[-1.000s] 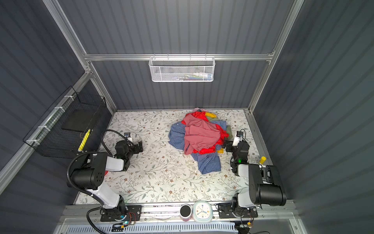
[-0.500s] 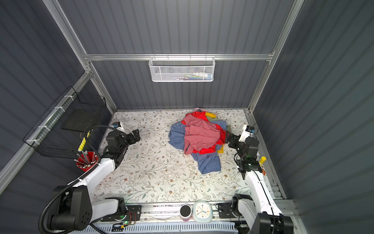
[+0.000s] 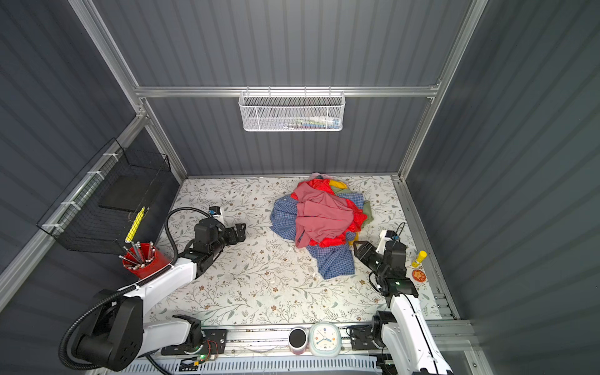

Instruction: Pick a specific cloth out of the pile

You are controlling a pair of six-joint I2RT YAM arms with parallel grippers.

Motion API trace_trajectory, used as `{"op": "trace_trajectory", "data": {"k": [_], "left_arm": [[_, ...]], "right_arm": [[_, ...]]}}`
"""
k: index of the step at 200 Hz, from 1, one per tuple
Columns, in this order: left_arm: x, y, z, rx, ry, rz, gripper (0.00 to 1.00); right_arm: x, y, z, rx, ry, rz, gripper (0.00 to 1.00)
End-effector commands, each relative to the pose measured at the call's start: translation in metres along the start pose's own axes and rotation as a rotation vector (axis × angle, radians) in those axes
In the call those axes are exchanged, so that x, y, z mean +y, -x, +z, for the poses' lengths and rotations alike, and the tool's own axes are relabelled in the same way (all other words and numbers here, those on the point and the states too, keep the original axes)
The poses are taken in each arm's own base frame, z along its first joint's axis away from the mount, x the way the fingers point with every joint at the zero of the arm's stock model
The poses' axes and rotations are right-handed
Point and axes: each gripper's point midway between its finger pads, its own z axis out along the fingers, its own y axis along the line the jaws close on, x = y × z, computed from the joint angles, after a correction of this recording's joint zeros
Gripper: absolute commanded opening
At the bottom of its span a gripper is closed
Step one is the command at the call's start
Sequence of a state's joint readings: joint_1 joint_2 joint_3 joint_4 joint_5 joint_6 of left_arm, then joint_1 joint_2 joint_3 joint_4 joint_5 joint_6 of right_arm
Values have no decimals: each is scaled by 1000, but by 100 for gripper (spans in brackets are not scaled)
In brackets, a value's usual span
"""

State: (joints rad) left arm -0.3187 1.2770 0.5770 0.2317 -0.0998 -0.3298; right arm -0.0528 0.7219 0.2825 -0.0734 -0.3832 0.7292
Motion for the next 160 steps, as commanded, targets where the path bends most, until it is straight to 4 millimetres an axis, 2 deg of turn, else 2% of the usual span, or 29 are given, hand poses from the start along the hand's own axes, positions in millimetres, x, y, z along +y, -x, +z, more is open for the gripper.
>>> {"op": "trace_trajectory", "data": {"k": [1,22,46,119,160], "left_arm": [[-13,1,3,-11,-41,18,100],[-12,-4,6,-13,-46,-5,100],[-13,-12,10,8,-58,-19,100],[-7,-14,5,-3,-37,-29,100],[-6,-16,4,5,-33,-22,100]], "right_arm": [[4,-28,3,76,33,53,61],[11,-50,6,132,35,1,63],[7,-59,12,144,-14,-57,65],[19,-66,38,218,-63,-181,66],[14,-61,51,200,-109,-189,68]]}}
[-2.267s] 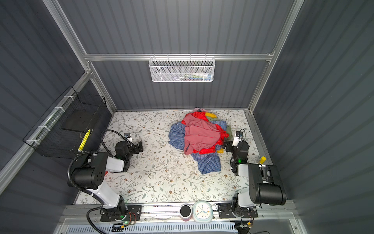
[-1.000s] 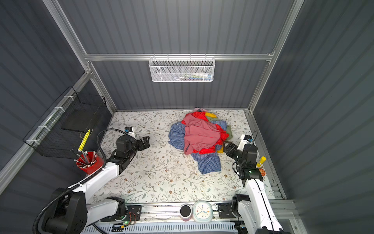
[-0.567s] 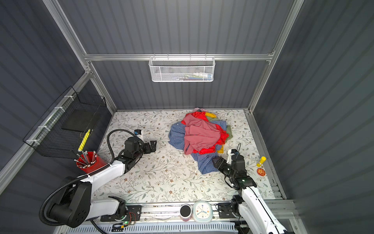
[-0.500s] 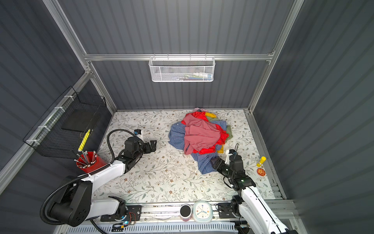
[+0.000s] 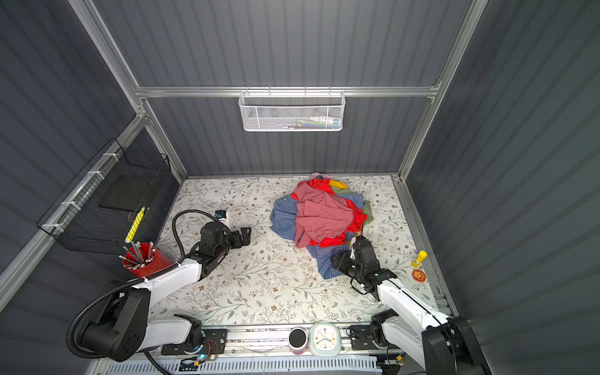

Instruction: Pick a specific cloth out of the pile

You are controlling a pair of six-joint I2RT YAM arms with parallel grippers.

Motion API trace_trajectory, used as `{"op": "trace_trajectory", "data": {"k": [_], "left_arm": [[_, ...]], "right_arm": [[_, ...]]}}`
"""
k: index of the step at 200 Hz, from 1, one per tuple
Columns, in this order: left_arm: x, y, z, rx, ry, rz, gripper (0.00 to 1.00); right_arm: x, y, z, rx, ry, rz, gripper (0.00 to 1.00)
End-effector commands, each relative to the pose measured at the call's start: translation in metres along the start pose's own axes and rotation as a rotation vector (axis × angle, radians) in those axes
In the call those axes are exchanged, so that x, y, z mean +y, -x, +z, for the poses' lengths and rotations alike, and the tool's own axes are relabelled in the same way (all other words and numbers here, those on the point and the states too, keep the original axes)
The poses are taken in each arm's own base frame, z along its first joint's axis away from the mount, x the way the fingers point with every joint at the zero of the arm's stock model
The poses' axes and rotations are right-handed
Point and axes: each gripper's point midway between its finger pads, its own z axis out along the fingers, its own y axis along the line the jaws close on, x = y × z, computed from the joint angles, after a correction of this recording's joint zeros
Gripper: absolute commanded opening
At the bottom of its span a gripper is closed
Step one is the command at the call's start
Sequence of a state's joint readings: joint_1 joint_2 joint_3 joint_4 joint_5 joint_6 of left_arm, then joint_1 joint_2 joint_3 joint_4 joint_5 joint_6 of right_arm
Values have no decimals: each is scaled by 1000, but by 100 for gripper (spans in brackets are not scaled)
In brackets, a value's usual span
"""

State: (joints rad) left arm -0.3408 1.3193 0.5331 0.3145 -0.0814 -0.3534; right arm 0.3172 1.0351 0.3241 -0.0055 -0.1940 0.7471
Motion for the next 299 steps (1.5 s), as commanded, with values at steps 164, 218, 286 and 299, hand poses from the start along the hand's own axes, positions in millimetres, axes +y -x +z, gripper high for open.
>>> {"op": "trace_trajectory", "data": {"k": [164,218,286,299], "left_arm": [[8,5,-10,14,62,32,100],[7,6,-9,40,72,51,100],[-9,9,-3,84,40,117,100],[-17,10,-1,91,23,136,100]], "right_arm": [[56,56,-2,-126,137,-22,0],[107,83,-57,-196,263,-63,0],[154,116,-121,-297,334,-143,0],[161,121,-131,-313,348,-157,0]]}}
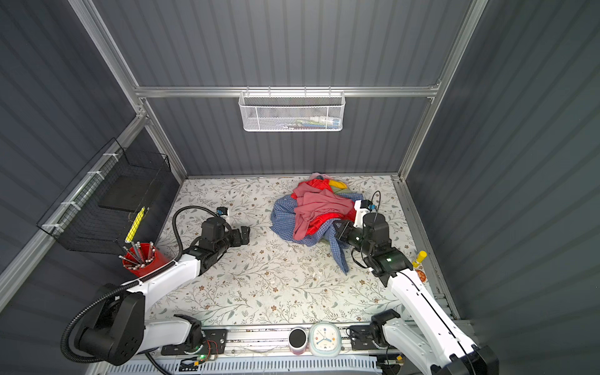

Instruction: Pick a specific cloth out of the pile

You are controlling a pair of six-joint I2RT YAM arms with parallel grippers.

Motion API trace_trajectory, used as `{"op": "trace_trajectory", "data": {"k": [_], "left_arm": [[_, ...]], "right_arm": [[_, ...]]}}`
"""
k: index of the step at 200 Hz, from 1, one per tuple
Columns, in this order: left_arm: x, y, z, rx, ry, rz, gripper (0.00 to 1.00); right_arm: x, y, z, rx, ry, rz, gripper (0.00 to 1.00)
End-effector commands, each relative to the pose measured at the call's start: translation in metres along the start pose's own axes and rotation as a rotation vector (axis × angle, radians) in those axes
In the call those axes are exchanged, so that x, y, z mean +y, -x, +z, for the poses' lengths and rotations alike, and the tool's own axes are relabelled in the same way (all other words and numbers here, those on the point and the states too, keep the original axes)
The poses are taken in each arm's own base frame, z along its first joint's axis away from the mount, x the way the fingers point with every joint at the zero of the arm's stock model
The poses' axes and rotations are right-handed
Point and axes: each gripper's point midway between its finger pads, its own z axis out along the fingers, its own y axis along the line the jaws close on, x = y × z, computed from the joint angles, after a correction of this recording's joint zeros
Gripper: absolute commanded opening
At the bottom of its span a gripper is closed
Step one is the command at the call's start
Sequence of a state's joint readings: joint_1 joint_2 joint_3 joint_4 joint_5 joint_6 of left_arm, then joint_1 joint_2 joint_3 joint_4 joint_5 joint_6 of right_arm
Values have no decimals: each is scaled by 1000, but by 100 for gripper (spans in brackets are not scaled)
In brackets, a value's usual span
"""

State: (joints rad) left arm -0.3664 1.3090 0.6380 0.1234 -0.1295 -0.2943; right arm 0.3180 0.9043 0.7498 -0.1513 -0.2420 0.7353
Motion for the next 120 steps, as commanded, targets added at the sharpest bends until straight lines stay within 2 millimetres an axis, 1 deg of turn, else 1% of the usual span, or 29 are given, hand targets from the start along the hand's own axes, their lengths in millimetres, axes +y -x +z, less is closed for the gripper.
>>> {"op": "trace_trajectory", "data": {"k": [1,35,64,120], "left_arm": [[-13,3,3,27,-27,60,100],[-30,7,10,41,-66,86,100],[-38,10,15,51,-83,92,100],[-61,16,14,48,-125,153,100]], "right_arm": [[26,20,-16,-43,48,-58,0],[46,34,-26,-55,82,-89,0],[63,45,-35,-72,116,-117,0],[94,65,-50,-103,182,-173,0]]}}
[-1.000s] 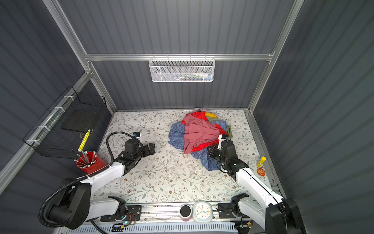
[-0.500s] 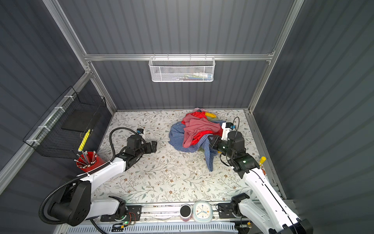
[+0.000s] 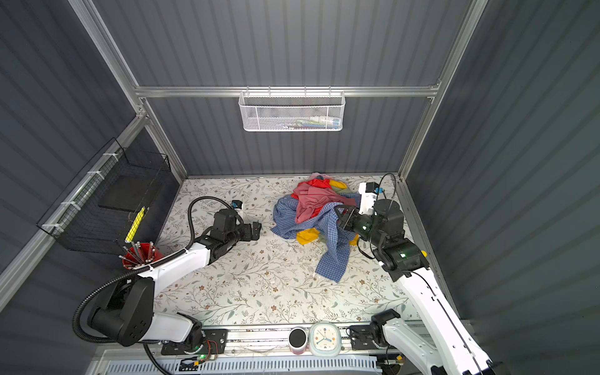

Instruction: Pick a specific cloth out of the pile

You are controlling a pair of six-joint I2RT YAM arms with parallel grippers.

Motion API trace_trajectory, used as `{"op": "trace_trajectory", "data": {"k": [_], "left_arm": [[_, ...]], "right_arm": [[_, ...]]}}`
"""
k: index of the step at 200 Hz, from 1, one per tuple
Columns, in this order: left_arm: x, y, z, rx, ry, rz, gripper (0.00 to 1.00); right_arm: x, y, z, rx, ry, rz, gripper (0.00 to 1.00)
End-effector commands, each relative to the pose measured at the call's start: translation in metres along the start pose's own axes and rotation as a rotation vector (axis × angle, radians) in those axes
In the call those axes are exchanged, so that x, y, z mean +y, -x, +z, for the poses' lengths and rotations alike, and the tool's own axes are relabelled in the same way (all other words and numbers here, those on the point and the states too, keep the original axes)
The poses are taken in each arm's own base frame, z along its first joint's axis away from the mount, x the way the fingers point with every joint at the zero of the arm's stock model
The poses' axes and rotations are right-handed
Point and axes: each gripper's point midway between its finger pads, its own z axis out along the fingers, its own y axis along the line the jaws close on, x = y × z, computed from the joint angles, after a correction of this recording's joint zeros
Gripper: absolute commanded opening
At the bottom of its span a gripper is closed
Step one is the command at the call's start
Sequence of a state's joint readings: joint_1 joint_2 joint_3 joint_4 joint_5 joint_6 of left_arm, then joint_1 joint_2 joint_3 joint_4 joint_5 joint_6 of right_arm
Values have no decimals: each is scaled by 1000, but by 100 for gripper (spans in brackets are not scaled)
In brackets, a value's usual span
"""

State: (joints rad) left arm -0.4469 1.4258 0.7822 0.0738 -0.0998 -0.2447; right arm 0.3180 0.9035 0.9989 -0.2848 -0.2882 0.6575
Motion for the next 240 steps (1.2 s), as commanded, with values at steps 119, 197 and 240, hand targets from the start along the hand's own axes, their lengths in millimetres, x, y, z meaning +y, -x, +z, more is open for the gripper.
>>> {"op": "trace_trajectory", "data": {"k": [119,197,240], "left_arm": [[-142,-18,-19,6,-454,334,99],[-184,-51,-8,92,-610,485,93],[-180,-62,-6,97,-577,503,94]], "right_arm": [[-24,-22,9,9,-32,12,0],[-30,-15,6,-10,-44,7,0],[-31,-12,6,-9,-37,10,0]]}}
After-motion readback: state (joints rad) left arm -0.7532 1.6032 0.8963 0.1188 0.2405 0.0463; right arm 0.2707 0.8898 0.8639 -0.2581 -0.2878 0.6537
